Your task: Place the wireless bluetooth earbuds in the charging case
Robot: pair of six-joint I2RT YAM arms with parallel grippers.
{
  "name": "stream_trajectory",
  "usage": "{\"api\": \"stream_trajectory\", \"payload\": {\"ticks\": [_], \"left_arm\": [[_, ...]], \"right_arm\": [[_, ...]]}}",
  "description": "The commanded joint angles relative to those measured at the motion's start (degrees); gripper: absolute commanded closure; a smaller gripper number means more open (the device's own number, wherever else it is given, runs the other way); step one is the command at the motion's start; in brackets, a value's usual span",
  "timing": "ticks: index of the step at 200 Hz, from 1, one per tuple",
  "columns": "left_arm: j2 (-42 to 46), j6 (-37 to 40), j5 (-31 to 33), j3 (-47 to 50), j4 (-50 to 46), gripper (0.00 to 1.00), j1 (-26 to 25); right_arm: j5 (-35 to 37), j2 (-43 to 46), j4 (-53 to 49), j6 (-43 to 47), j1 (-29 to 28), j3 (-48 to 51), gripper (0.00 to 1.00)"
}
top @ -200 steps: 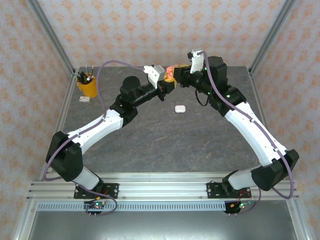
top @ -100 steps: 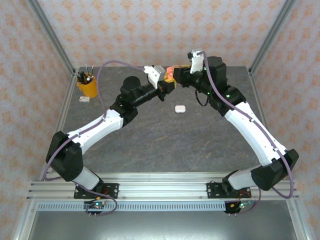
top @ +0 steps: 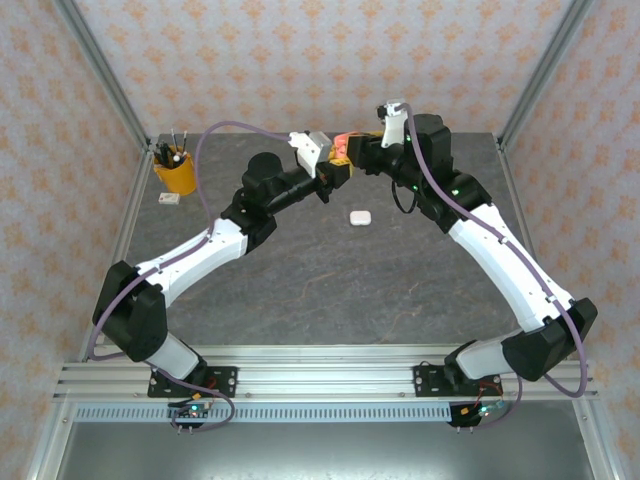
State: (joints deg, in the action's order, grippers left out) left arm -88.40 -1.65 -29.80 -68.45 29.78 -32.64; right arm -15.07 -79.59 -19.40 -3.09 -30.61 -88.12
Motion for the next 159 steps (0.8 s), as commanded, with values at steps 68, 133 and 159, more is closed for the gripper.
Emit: {"api": "stream_trajectory", "payload": {"ticks": [68, 133, 159], "left_arm": [[0.19, 0.29, -1.16, -2.31, 4.01, 1.00, -0.88], [0.12, 0.24, -1.31, -2.33, 4.05, 1.00, -0.79], [-0.06, 0.24, -1.30, -2.27, 4.05, 1.00, -0.83]], "right_arm": [[-0.01, -0.52, -2.40, -3.66, -0.94, -3.99, 0.51], [-1.56, -0.60, -1.21, -8.40, 1.30, -3.85, 0.50], [-3.42, -0.55, 0.31, -10.99, 2.74, -3.14, 0.49]]}}
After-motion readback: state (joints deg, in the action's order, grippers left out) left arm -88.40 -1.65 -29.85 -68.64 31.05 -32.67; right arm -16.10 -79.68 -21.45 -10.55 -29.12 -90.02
